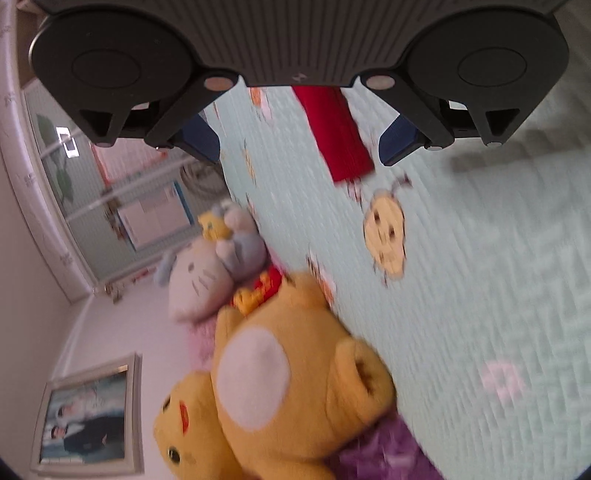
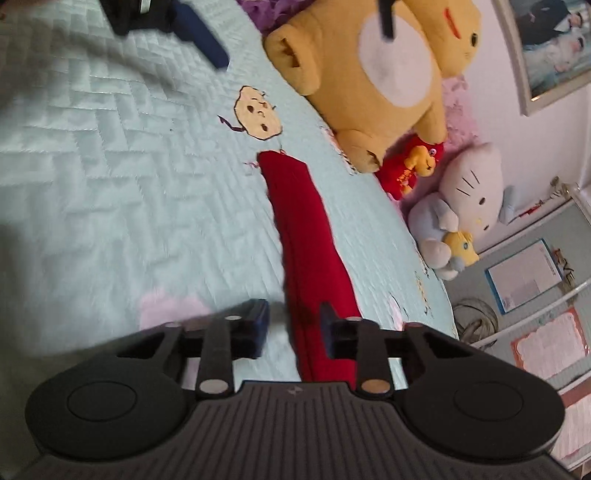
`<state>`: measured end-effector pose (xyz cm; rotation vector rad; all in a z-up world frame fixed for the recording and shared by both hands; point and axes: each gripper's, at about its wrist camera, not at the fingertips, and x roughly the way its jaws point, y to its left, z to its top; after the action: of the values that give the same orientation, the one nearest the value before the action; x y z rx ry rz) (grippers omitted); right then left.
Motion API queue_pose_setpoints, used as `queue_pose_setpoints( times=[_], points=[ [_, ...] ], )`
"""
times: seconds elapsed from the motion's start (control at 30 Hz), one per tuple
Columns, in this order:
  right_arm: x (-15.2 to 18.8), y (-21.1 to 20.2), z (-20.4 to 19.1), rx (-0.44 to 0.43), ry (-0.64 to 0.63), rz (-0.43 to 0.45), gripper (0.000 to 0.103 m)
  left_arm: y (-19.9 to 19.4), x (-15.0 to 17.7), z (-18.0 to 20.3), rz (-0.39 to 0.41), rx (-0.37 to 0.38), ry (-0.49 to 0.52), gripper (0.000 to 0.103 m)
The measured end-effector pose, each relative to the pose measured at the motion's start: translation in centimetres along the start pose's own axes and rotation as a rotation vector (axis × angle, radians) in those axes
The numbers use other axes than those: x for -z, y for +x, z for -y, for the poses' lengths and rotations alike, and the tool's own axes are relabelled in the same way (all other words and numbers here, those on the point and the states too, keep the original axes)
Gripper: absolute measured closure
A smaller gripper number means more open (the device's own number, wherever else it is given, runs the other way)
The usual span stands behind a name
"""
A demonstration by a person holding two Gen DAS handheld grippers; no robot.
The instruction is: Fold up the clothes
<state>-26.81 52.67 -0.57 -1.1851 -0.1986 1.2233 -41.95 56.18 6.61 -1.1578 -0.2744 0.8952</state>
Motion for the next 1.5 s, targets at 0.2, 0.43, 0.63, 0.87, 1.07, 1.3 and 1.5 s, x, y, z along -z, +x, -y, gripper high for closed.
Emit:
queue_pose_setpoints(
  times=[0.2,0.43,0.63,0.87,1.07,1.3,1.5],
  points=[
    [-1.3,2.6,-0.1,0.055,-0.033,-0.017,0.078,-0.1,-1.1,-0.3,0.032,-0.019,-0.012,0.007],
    [-2.1,4.9,1.1,0.058,0.008,-0.025,0.087,0.2,-0.9,-0.1,0.019,-0.028,-0.002,0.007],
    [-2.4,3.0,5.0,-0.178,0.407,0.025,0.097,-0.7,-1.6,1.2,0.057,0.037,0.053,0.007],
    [0.5,1.1,7.0,-0.292,0.627,0.09,0.061,1.4,-0.9,2.2,-0.076,0.099,0.146,0.008],
    [9.0,-3.5,11.7,-0.217,1.189,0.091,0.059,5.3,2.5,3.3,-0.322,0.164,0.297,0.016],
    [19.3,-2.6,14.2,-0.143,1.73,-0.03,0.066,8.0,8.0,4.7,-0.44,0.092,0.619,0.02],
    [20.7,-3.0,13.7,-0.246,1.765,0.022,0.082,9.2,8.8,3.4,-0.463,-0.067,0.671,0.046]
  ],
)
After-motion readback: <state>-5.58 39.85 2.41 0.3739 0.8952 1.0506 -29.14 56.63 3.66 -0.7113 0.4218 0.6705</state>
